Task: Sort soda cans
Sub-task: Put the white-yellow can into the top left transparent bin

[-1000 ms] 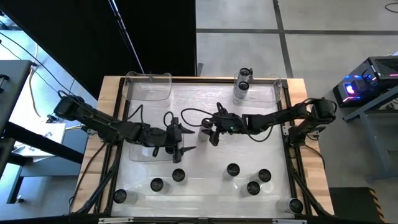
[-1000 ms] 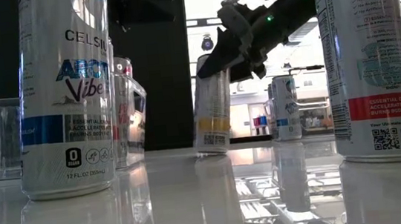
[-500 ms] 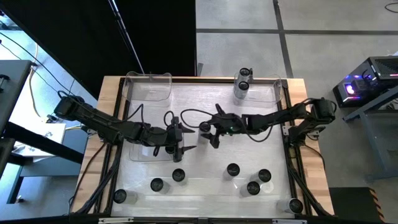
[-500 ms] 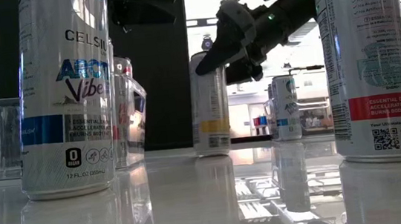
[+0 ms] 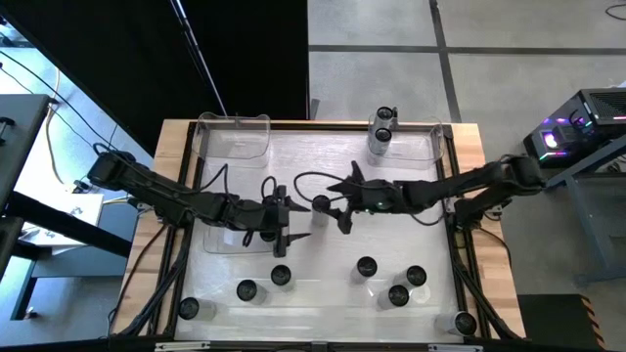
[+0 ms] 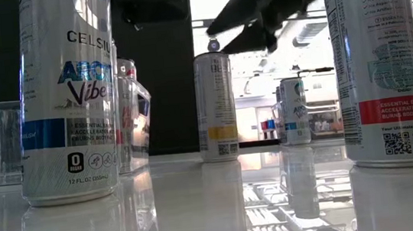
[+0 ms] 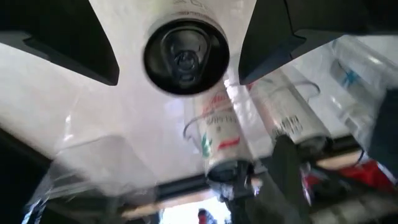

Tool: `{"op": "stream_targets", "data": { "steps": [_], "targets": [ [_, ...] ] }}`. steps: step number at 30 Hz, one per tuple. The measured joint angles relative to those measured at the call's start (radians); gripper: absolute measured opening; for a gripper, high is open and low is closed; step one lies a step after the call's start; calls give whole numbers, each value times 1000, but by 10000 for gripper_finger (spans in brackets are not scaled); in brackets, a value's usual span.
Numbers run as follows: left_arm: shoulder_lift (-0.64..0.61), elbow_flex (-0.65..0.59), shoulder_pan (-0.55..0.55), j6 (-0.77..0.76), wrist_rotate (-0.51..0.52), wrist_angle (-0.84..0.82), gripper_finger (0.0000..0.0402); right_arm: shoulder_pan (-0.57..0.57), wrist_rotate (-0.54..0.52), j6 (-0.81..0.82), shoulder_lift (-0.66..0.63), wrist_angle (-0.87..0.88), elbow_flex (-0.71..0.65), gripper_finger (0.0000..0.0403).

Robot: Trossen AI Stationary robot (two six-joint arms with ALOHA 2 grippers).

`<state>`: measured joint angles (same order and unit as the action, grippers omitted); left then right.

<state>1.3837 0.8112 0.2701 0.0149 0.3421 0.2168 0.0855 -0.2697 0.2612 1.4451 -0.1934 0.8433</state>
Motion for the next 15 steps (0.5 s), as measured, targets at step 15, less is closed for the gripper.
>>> {"op": "stream_targets", "data": {
  "steps": [15],
  "targets": [
    [43, 175, -79, 48, -146, -144, 294, 357, -396, 50, -233, 151, -2, 328]
  ]
}}
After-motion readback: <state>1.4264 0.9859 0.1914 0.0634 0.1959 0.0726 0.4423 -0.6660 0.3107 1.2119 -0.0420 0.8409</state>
